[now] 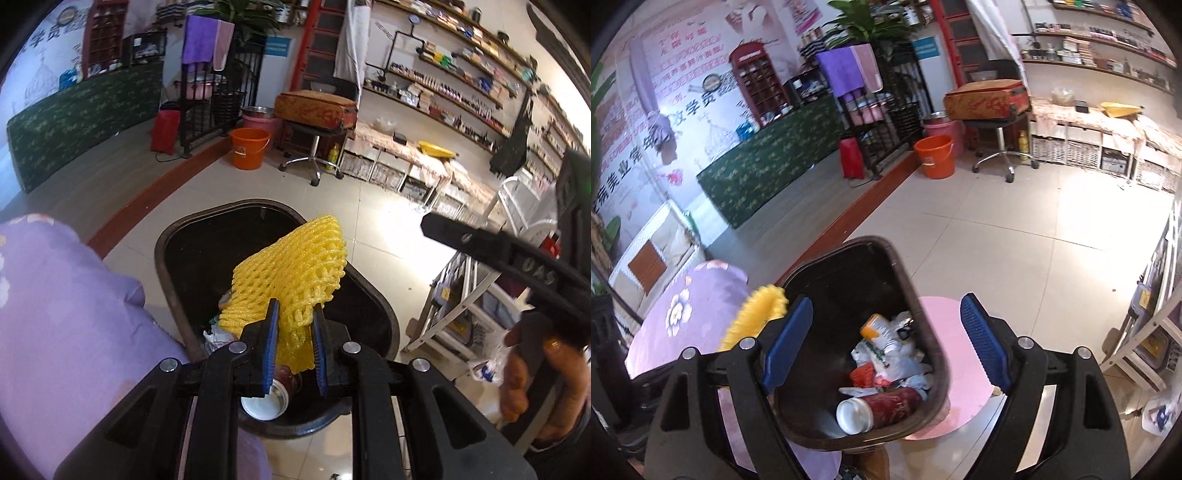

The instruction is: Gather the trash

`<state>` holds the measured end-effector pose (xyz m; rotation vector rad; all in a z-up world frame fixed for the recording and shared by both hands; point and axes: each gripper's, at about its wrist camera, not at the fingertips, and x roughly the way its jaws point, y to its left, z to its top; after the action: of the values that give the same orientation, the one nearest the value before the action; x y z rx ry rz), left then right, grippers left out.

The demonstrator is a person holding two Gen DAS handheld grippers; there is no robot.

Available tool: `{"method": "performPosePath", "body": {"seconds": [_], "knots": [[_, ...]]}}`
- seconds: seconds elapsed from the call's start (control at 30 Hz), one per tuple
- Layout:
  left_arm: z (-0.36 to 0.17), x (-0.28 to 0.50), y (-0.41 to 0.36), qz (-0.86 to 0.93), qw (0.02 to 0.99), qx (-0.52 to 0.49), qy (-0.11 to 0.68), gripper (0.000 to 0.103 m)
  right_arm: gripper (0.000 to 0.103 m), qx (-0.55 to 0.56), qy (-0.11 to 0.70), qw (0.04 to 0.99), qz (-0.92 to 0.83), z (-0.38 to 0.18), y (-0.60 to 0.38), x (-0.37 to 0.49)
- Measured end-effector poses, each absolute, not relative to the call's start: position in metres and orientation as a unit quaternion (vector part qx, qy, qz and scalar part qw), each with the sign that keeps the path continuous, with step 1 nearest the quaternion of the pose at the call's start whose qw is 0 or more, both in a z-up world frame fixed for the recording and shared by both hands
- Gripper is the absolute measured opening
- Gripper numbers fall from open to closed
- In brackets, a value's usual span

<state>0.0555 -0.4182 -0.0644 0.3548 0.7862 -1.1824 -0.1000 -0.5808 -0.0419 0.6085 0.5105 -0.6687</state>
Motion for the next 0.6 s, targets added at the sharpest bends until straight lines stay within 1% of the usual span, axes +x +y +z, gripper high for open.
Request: {"method": "performPosePath", "body": {"seconds": [0.03, 0.1, 0.13, 0.17, 0.2, 0.23, 0.27, 0.3, 0.37, 0.5, 0.6], "knots": [[-0.065, 0.055, -0.422, -0.542, 0.742, 0.17, 0.358, 0.017, 0.082, 0.291, 0.242, 0.867, -0.323, -0.042, -0.583, -0.103], [-0.068, 0.052, -0.428, -0.543, 0.741, 0.182, 0.351, 0.022, 0.082, 0.293, 0.24, 0.865, -0.329, -0.042, -0.585, -0.107], [-0.069, 0.052, -0.431, -0.54, 0.742, 0.187, 0.349, 0.031, 0.082, 0.293, 0.24, 0.864, -0.331, -0.042, -0.587, -0.11], [-0.069, 0.052, -0.432, -0.538, 0.744, 0.189, 0.349, 0.047, 0.082, 0.293, 0.241, 0.863, -0.333, -0.043, -0.589, -0.111], [-0.069, 0.051, -0.435, -0.535, 0.746, 0.189, 0.349, 0.057, 0.082, 0.293, 0.242, 0.863, -0.334, -0.043, -0.589, -0.112], [-0.068, 0.05, -0.433, -0.535, 0.749, 0.184, 0.345, 0.07, 0.082, 0.293, 0.243, 0.862, -0.336, -0.044, -0.591, -0.111], [-0.066, 0.049, -0.428, -0.541, 0.751, 0.174, 0.337, 0.075, 0.082, 0.293, 0.245, 0.861, -0.336, -0.045, -0.591, -0.111], [-0.063, 0.047, -0.423, -0.548, 0.75, 0.166, 0.331, 0.079, 0.083, 0.292, 0.247, 0.861, -0.336, -0.046, -0.59, -0.11], [-0.058, 0.047, -0.419, -0.556, 0.75, 0.155, 0.323, 0.095, 0.086, 0.287, 0.251, 0.861, -0.337, -0.047, -0.588, -0.109], [-0.045, 0.04, -0.395, -0.547, 0.77, 0.145, 0.294, 0.097, 0.088, 0.267, 0.253, 0.864, -0.344, -0.044, -0.58, -0.103], [-0.041, 0.038, -0.368, -0.524, 0.792, 0.142, 0.279, 0.097, 0.095, 0.238, 0.248, 0.87, -0.353, -0.037, -0.563, -0.097]]}}
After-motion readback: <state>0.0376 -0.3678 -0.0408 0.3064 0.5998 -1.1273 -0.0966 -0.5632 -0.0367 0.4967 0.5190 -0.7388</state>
